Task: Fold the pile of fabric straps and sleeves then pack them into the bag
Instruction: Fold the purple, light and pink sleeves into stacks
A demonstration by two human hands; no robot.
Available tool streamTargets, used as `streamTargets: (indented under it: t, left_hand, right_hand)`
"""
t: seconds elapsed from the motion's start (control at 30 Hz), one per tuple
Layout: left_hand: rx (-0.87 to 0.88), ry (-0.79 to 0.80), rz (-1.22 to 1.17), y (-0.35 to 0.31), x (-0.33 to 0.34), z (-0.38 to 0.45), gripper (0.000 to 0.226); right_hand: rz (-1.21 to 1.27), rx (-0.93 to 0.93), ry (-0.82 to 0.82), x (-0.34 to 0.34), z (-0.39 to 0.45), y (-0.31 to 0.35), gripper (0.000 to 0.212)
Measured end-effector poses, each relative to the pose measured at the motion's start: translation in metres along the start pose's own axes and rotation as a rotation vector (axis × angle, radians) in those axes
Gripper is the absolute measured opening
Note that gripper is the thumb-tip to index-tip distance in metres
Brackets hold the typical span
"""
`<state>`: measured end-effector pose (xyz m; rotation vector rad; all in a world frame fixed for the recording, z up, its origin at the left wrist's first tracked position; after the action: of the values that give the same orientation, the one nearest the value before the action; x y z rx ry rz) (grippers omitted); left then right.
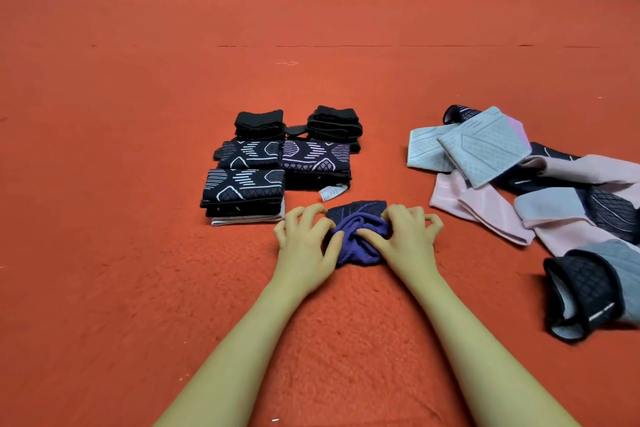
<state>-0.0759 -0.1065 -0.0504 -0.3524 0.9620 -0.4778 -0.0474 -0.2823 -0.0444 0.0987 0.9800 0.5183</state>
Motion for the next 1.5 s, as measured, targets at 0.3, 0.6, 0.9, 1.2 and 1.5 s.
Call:
streamTargets:
  t: [0.3, 0.6, 0.9, 1.2, 1.5]
  left_hand:
    - [-0.080, 0.028, 0.036, 0.008, 0.005, 0.008, 0.027]
    - [-0.207, -0.058, 0.174, 0.009, 0.001, 0.010, 0.031]
    - [-0.119, -0.134, 0.130, 0.005, -0.003, 0.007, 0.029]
    - [-0.078, -0.077, 0.018, 0.007, 0.000, 0.002, 0.032]
    - [-0.186, -0.139, 0.032, 0.011, -0.004, 0.006, 0.029]
  right_hand:
    - [0.181, 0.123, 0.092, -0.006, 0.003, 0.000, 0.041]
    - [0.358, 0.018, 0.217, -0.012, -0.004, 0.006, 0.047]
    - [0.215, 0.279, 0.025, 0.006, 0.004, 0.021, 0.032]
    - [0.165, 0.298, 0.025, 0.012, 0.010, 0.025, 0.027]
    - [0.145, 0.095, 0.099, 0.002, -0.008, 0.028, 0.057]
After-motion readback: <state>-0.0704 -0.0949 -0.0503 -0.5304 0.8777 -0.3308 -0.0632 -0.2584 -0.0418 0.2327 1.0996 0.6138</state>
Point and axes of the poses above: each hand's wrist, its own z-axis towards the middle knuckle, its own x-axis out of the palm, y = z × x, the point moved 3 cm from there along z, towards the middle knuckle, and after that the axes turned 7 degrees about -x, right-handed, at the moved point
